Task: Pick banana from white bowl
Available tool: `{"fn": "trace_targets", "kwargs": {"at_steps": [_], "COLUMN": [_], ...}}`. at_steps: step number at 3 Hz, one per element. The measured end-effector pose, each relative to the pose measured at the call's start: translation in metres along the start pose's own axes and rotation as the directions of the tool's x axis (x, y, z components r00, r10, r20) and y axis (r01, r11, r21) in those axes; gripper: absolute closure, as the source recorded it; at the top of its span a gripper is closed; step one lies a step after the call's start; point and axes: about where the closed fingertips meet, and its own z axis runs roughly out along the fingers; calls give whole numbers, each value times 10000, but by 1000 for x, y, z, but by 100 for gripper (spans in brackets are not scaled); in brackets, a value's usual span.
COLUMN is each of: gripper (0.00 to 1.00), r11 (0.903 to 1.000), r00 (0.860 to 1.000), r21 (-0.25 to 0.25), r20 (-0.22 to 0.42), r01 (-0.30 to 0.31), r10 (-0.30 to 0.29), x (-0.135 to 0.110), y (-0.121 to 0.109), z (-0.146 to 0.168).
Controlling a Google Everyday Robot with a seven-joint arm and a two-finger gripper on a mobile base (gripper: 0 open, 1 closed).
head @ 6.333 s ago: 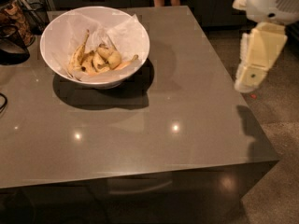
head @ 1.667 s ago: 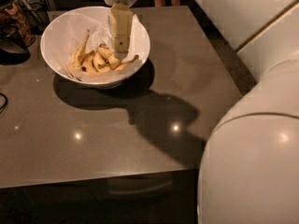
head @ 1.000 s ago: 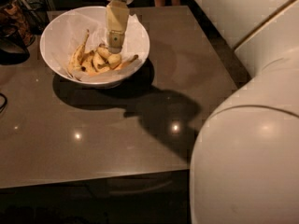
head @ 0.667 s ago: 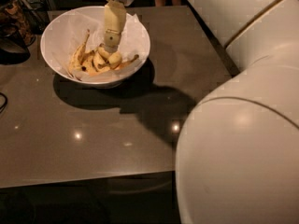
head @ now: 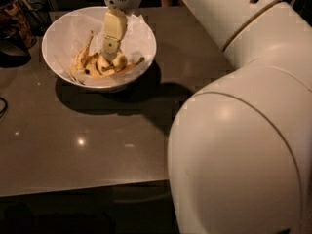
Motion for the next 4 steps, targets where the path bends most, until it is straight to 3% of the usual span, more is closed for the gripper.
{"fn": "trace_targets", "kwargs": {"at_steps": [1,4], "gripper": [0,0], "r11": [9998,9958], "r00": [9987,9989], "r21": [-176,-799], "r20": [505,-113], "r01": [-92,-455], "r10": [100,447], "x": [-5,-24], "y": [-4,-2], "z": [3,36]}}
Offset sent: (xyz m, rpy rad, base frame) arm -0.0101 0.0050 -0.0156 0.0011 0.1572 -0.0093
